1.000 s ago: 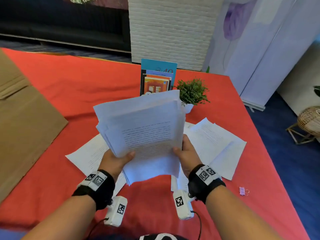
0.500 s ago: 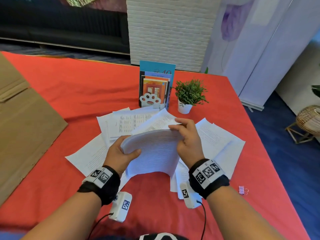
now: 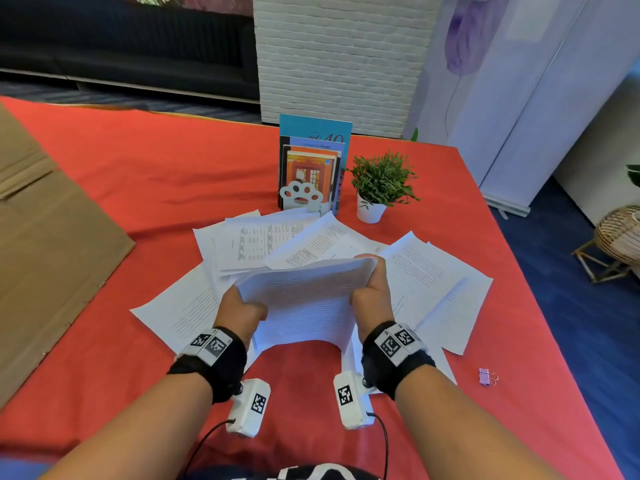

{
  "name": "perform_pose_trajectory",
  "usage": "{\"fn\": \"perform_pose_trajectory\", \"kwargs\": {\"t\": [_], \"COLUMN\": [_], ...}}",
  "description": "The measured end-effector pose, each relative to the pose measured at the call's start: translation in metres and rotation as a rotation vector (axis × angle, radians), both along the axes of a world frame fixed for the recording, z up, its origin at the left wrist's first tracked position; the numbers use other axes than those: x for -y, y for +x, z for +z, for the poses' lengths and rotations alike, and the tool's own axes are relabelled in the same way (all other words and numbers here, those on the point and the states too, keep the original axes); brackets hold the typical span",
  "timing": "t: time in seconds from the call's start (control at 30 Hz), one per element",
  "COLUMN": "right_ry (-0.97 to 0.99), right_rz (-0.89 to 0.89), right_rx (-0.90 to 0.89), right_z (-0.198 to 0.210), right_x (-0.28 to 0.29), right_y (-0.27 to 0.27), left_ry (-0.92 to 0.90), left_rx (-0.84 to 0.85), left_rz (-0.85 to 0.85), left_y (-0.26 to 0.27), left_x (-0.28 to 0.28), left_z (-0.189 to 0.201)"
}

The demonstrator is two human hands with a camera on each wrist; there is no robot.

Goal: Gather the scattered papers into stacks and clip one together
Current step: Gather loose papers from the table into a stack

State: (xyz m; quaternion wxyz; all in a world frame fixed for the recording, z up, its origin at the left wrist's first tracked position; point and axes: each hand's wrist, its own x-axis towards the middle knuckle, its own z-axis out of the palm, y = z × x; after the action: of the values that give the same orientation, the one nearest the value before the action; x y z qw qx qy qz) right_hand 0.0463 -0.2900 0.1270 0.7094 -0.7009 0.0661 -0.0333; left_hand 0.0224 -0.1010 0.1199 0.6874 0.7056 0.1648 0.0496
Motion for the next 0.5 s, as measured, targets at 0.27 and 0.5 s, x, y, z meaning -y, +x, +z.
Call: {"fn": "perform_pose_trajectory", "kwargs": {"t": [0.27,0.5], "right_ry": [-0.387,-0.312], "right_rz": [0.231,0.270], "right_rx": [-0.247,-0.164], "right_z": [-0.026,-0.014], "right_x": [-0.002,0.013], "right_y": [-0.002,0.013], "left_ry": [0.344,0.300], "left_rx": [-0.208,-0.185], "left_rz": [-0.141,-0.031], "left_y": [-0.008,-0.003], "left_x": [-0.004,-0.004], "left_z": [-0.056,-0.056]}}
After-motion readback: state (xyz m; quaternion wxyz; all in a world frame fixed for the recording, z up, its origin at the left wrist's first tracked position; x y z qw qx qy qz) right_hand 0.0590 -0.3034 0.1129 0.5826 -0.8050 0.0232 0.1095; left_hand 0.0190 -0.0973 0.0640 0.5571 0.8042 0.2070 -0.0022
